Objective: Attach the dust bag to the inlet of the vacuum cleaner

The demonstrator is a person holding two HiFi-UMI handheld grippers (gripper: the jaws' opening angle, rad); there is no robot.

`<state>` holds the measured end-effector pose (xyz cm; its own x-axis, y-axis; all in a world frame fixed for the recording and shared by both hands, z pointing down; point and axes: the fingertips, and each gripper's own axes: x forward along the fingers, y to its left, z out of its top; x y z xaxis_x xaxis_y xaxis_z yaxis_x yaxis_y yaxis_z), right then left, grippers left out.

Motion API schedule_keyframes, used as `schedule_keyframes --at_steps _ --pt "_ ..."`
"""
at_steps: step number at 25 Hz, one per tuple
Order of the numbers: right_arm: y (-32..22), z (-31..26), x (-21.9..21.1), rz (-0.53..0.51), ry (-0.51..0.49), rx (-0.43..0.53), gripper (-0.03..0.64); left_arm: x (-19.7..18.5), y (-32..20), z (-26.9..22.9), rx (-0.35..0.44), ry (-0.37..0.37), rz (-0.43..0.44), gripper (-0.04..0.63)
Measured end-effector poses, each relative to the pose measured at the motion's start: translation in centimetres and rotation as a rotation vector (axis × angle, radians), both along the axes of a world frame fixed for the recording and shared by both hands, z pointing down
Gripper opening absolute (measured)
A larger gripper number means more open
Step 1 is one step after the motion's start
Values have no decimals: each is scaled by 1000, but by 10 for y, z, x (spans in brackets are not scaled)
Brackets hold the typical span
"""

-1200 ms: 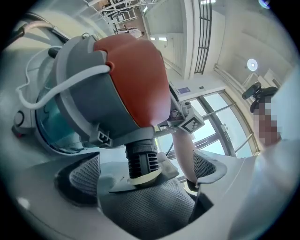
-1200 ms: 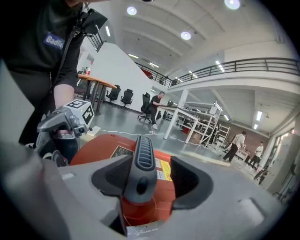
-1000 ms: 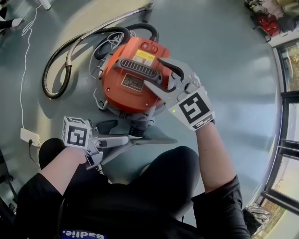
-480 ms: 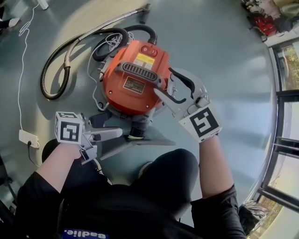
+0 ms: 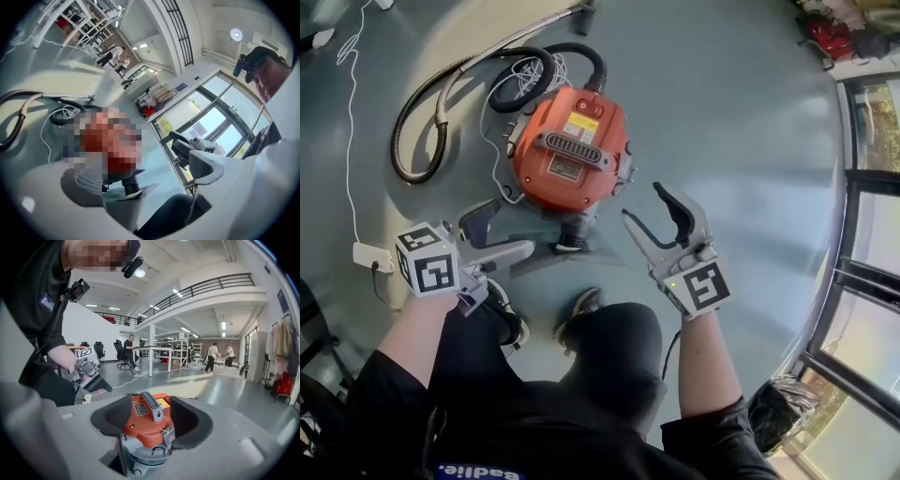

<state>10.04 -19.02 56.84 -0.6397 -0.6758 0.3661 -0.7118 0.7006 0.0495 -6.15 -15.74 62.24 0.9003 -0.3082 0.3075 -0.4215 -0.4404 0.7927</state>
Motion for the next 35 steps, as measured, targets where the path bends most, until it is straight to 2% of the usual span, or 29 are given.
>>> schedule_keyframes --at_steps 3,6,11,15,18,21,25,28,35 --pt "21 -24 1 46 -15 -70 242 0 3 -51 36 -21 -1 574" --pt "38 -75 -14 60 -65 -98 235 -2 12 -107 67 -51 2 565" --pt "71 -144 -4 113 -42 -168 233 -13 36 -193 89 -76 -31 561" --pt "93 -190 18 172 -121 -227 233 -15 58 -254 98 -120 -20 561" --pt "115 -218 12 146 -163 -275 231 -18 73 -296 108 -139 -39 556" --pt "128 -249 6 103 -189 -268 230 -17 89 -339 134 -153 -81 528" --pt "142 -273 4 37 -230 -257 218 -9 110 -384 227 -211 -103 528" --pt "158 -282 7 -1 -221 -251 216 0 123 -412 284 -222 -112 526" --pt "192 -321 -10 48 -217 -176 192 -9 164 -453 384 -173 -31 502"
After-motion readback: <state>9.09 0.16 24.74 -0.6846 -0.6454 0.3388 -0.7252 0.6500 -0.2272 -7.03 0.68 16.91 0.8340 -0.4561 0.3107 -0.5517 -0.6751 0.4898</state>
